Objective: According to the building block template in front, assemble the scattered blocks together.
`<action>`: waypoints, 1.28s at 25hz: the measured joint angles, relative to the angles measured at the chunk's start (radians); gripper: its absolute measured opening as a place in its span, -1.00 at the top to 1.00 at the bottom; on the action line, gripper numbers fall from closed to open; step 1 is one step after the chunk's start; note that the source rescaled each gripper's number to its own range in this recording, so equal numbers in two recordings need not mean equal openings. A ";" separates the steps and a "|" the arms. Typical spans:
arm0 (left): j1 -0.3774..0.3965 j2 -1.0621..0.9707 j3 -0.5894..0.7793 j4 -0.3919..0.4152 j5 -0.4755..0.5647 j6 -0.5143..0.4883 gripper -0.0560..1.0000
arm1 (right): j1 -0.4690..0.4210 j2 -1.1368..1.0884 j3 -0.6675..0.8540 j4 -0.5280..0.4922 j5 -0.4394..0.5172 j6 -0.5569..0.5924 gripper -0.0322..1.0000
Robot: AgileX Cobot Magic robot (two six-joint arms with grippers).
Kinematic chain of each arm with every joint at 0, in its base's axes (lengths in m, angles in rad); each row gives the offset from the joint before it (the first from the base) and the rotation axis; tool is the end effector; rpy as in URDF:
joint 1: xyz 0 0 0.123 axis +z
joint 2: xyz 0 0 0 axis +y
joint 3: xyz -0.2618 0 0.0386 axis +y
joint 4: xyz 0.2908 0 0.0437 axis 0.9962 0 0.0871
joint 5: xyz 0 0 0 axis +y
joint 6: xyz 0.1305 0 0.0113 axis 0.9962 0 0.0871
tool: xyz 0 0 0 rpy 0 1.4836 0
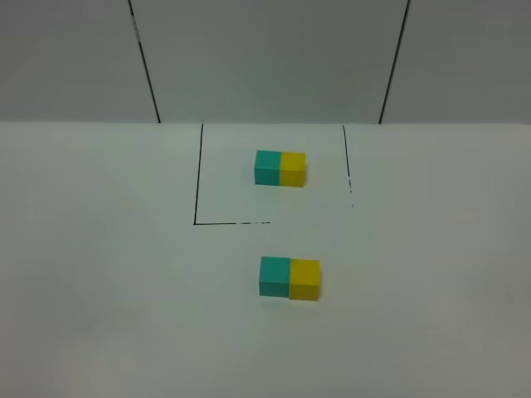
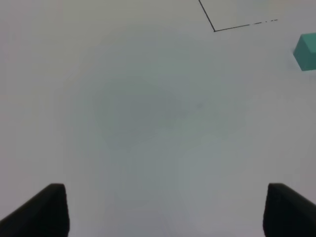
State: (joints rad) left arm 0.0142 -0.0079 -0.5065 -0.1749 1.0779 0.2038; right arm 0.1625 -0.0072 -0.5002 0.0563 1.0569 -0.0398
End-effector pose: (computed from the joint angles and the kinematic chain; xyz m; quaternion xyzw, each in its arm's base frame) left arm 0.0852 -0.0189 0.2820 0.0852 0.8464 -0.0303 0.5248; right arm 0.0857 0.0206 0.2808 -0.0870 0.8455 0.0603 0.5234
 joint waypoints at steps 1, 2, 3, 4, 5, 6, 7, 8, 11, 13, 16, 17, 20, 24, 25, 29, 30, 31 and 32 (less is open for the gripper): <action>0.000 0.000 0.000 0.000 0.000 0.000 -0.53 | 0.000 0.000 0.000 -0.004 0.000 0.008 -1.00; 0.000 0.000 0.000 0.000 0.000 0.000 -0.53 | 0.000 0.000 0.000 -0.011 0.000 0.021 -1.00; 0.000 0.000 0.000 0.000 0.000 0.000 -0.53 | 0.000 0.000 0.000 -0.022 0.000 0.033 -1.00; 0.000 0.000 0.000 0.000 0.000 0.000 -0.53 | 0.000 0.000 0.000 -0.032 0.000 0.040 -1.00; 0.000 0.000 0.000 0.000 0.000 0.000 -0.53 | 0.000 0.000 0.000 -0.041 0.000 0.056 -1.00; 0.000 0.000 0.000 0.000 0.000 0.000 -0.53 | 0.000 0.000 0.000 -0.048 0.000 0.065 -1.00; 0.000 0.000 0.000 0.000 0.000 0.000 -0.53 | 0.000 0.000 0.000 -0.056 0.000 0.068 -1.00; 0.000 0.000 0.000 0.000 0.000 0.000 -0.53 | 0.000 0.000 0.000 -0.056 0.000 0.072 -1.00; 0.000 0.000 0.000 0.000 0.000 0.000 -0.53 | 0.000 0.000 0.000 -0.056 0.000 0.075 -1.00; 0.000 0.000 0.000 0.000 0.000 0.000 -0.53 | 0.000 0.000 0.000 -0.056 0.000 0.077 -1.00; 0.000 0.000 0.000 0.000 0.000 0.000 -0.53 | 0.000 0.000 0.000 -0.056 0.000 0.078 -1.00; 0.000 0.000 0.000 0.000 0.000 0.000 -0.53 | 0.000 0.000 0.000 -0.056 0.000 0.078 -1.00; 0.000 0.000 0.000 0.000 0.000 0.000 -0.53 | 0.000 0.000 0.000 -0.056 0.000 0.079 -1.00; 0.000 0.000 0.000 0.000 0.000 0.000 -0.53 | 0.000 0.000 0.000 -0.040 0.000 0.071 -1.00; 0.000 0.000 0.000 0.000 0.000 0.000 -0.53 | 0.000 0.000 0.000 -0.037 0.000 0.068 -1.00; 0.000 0.000 0.000 0.000 0.000 0.000 -0.53 | 0.000 0.000 0.000 -0.030 0.000 0.060 -1.00; 0.000 0.000 0.000 0.000 0.000 0.000 -0.53 | 0.000 0.000 0.000 -0.030 0.000 0.060 -1.00; 0.000 0.000 0.000 0.000 0.000 0.000 -0.53 | 0.000 0.000 0.000 -0.030 0.000 0.060 -1.00; 0.000 0.000 0.000 0.000 0.000 0.000 -0.53 | 0.000 0.000 0.000 -0.030 0.000 0.060 -1.00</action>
State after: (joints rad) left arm 0.0142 -0.0079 -0.5065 -0.1749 1.0779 0.2038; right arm 0.1625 -0.0072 -0.5002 0.0261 1.0569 0.0206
